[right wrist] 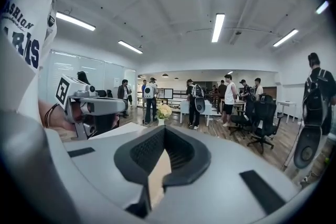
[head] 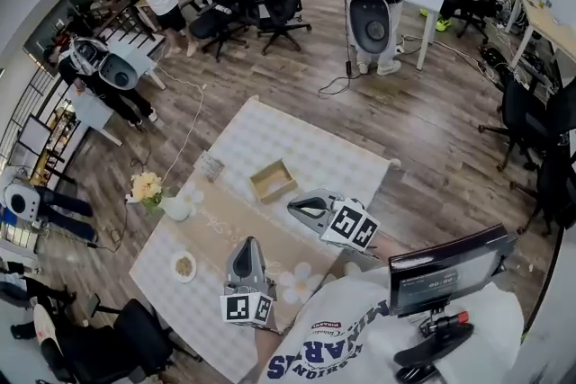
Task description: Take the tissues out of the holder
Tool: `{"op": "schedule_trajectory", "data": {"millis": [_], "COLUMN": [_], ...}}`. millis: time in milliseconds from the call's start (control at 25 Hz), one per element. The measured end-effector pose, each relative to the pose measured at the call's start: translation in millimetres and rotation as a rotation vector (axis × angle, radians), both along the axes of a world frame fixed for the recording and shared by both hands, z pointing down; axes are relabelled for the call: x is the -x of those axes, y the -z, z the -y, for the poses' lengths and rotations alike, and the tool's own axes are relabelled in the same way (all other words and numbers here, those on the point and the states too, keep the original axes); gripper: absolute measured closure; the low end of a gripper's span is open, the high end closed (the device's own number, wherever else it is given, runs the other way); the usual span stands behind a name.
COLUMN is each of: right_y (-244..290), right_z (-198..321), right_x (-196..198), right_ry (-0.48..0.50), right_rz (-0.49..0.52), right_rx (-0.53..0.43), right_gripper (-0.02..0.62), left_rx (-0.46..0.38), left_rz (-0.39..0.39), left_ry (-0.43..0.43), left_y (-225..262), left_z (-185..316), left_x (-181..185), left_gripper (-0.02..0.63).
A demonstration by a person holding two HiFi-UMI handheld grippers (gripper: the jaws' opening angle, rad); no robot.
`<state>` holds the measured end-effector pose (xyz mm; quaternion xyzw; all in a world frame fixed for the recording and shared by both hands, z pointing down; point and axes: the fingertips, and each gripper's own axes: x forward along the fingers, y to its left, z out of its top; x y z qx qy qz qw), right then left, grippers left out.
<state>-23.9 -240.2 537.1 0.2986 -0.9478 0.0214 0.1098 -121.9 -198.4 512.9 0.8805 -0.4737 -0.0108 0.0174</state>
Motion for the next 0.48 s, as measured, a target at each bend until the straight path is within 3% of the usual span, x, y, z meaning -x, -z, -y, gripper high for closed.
{"op": "schedule_trajectory", "data": {"millis": [480], "right_y": [2.6], "right_z": [-1.2], "right_x": [-17.9], "right_ry": [-0.03], "right_rz": [0.022], "right_rx": [-0.014], "right_gripper": [0.589], "left_rx": [0.008], "left_rz": [0.015], "left_ry": [0.01], "left_y": [0.2], "left_z": [-10.0], "left_x": [-6.1], "left_gripper": [0.603]}}
